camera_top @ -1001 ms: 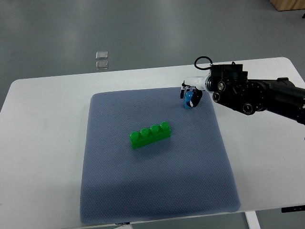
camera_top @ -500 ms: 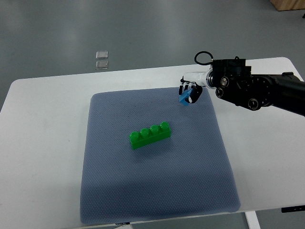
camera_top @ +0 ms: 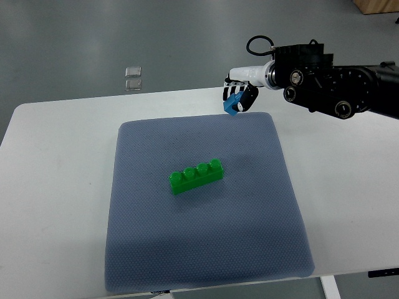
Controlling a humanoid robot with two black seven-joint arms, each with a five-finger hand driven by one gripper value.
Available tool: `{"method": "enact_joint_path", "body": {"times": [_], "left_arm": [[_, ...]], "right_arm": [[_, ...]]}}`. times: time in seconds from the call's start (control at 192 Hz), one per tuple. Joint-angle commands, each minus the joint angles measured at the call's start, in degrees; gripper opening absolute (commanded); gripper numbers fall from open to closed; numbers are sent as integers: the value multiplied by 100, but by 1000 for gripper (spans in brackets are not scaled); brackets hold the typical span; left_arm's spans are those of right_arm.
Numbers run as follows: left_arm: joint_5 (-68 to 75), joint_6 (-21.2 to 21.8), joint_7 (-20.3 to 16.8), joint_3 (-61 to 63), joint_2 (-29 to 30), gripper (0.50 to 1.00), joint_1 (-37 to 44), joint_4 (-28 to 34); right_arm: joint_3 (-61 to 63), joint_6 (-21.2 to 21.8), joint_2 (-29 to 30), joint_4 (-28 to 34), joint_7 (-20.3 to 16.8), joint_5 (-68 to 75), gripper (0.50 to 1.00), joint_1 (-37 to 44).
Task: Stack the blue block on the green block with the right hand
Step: 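Lift the blue block off the mat with the right hand, then carry the blue block over the green block's studs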
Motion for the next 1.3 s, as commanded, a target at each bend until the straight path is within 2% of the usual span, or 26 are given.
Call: {"method": "enact_joint_path", "body": {"times": [0.0, 0.177, 0.229, 0.235, 0.318, 0.407, 0.49, 0.625, 0.631, 0.698, 0.751, 0.756, 0.808, 0.86, 0.865, 0.876, 0.975, 1.293], "left_arm": [[0, 7, 1, -8, 0, 1000, 0, 0], [0, -2, 1, -8, 0, 1000, 0, 9], [0, -2, 1, -8, 0, 1000, 0, 9], [0, -2, 1, -8, 0, 1000, 0, 9], [0, -2, 1, -8, 0, 1000, 0, 18], [0, 7, 1, -8, 0, 1000, 0, 26], [0, 7, 1, -8, 0, 1000, 0, 26], [0, -2, 1, -8, 0, 1000, 0, 26], [0, -2, 1, -8, 0, 1000, 0, 26], [0, -2, 1, -8, 0, 1000, 0, 26], [0, -2, 1, -8, 0, 1000, 0, 26], [0, -2, 1, -8, 0, 1000, 0, 26], [0, -2, 1, -8, 0, 1000, 0, 26], [0, -2, 1, -8, 0, 1000, 0, 26], [0, -2, 1, -8, 0, 1000, 0, 26], [0, -2, 1, -8, 0, 1000, 0, 26], [0, -2, 1, -8, 0, 1000, 0, 26], [0, -2, 1, 1, 0, 1000, 0, 26]], "right_arm": [[-10, 142, -2, 186, -9, 158, 627, 284], [-168, 590, -38, 687, -27, 729, 629, 891], [-169, 590, -38, 687, -27, 729, 629, 891], [-299, 677, -29, 905, -53, 921, 629, 1109], [-537, 810, -20, 1355, -80, 1230, 629, 1392], [-705, 819, 33, 1759, -176, 1415, 629, 1699], [-749, 819, 129, 1856, -203, 1573, 629, 1858], [-872, 766, 367, 1874, -343, 1802, 629, 2007], [-941, 757, 523, 1883, -457, 2011, 629, 2033], [-1082, 696, 727, 1874, -581, 2188, 631, 2043], [-1083, 695, 727, 1874, -581, 2188, 631, 2043], [-1230, 574, 884, 1874, -642, 2232, 631, 2034], [-1381, 423, 999, 1874, -695, 2232, 631, 2007], [-1381, 423, 999, 1874, -695, 2232, 631, 2007], [-1460, 284, 1069, 1874, -799, 2250, 631, 1990], [-1469, 265, 1087, 1874, -818, 2250, 631, 1990], [-1513, 194, 1105, 1874, -950, 2259, 633, 1972], [-1909, -131, 1149, 1848, -1011, 2031, 633, 1840]]}}
